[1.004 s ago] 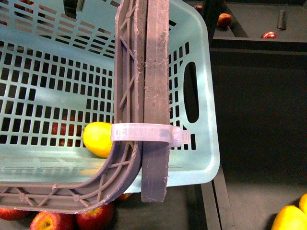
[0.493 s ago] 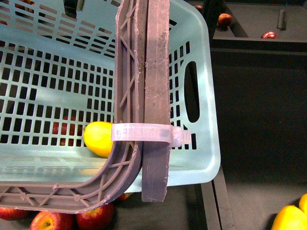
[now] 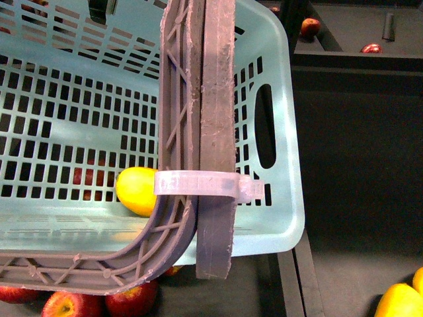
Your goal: Pick mango and avocado into basket
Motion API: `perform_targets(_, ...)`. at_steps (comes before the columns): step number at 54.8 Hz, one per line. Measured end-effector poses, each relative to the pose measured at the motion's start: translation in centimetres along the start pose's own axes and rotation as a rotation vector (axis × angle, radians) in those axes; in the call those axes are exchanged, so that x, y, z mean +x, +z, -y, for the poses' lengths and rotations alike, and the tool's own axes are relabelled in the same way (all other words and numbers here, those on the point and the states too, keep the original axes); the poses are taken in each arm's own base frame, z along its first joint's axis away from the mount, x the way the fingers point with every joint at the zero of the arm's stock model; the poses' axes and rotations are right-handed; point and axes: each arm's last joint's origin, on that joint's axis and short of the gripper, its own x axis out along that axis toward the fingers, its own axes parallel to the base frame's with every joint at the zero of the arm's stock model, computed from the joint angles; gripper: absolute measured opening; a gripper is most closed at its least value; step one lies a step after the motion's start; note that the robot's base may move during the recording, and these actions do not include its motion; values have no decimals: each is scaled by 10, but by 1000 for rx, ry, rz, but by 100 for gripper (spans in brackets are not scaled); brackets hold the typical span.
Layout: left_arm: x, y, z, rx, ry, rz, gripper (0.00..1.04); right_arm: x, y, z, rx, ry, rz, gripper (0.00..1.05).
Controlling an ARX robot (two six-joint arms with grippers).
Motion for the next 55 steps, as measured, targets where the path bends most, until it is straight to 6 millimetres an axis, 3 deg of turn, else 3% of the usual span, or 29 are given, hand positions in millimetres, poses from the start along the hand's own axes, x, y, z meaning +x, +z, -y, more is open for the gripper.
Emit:
perform_targets(21, 0, 0, 0, -1, 0, 0, 7, -1, 1, 0, -1, 0, 15, 5)
perform_targets(31, 0, 0, 0, -1, 0, 0, 7, -1, 1, 0, -1, 0, 15, 33)
perform_targets(48, 1, -1, 1, 4, -4, -6, 7, -1, 1, 0, 0, -3, 13, 98)
perform_targets(55, 2, -2, 2, -5, -16, -19, 7, -1, 1, 0, -1, -3, 15, 96)
